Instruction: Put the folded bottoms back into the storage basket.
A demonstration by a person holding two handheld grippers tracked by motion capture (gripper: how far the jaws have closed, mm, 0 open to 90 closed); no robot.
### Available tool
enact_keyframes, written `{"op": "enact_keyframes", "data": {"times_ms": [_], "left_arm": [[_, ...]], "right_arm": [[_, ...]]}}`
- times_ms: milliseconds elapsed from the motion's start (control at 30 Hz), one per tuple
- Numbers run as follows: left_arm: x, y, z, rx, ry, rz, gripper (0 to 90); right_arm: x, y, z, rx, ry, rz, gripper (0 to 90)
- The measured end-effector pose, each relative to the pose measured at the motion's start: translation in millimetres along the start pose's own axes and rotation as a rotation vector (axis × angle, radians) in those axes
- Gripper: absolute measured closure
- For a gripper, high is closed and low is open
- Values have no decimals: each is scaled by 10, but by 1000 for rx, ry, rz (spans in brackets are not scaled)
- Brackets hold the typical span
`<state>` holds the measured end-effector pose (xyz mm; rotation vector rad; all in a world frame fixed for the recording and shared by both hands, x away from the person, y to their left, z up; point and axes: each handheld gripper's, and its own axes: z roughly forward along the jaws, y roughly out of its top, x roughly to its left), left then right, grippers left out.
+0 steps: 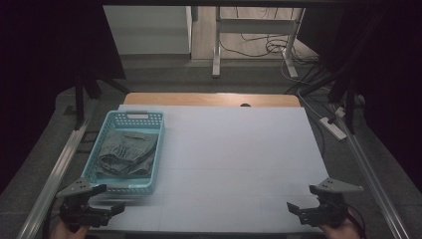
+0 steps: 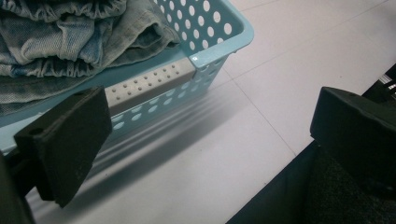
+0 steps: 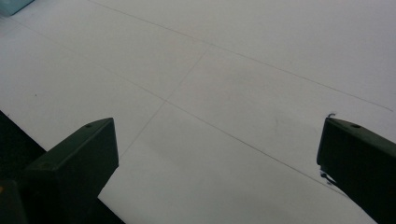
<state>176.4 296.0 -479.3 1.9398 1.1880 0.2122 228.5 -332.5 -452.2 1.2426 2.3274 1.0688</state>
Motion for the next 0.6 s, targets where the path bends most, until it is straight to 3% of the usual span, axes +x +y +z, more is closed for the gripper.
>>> {"op": "enact_keyframes", "data": {"times_ms": [600], "left_arm": [[18,7,16,14,-8,-15,1]], "right_arm": [[2,-116,-57,42,-40,-8,0]]}}
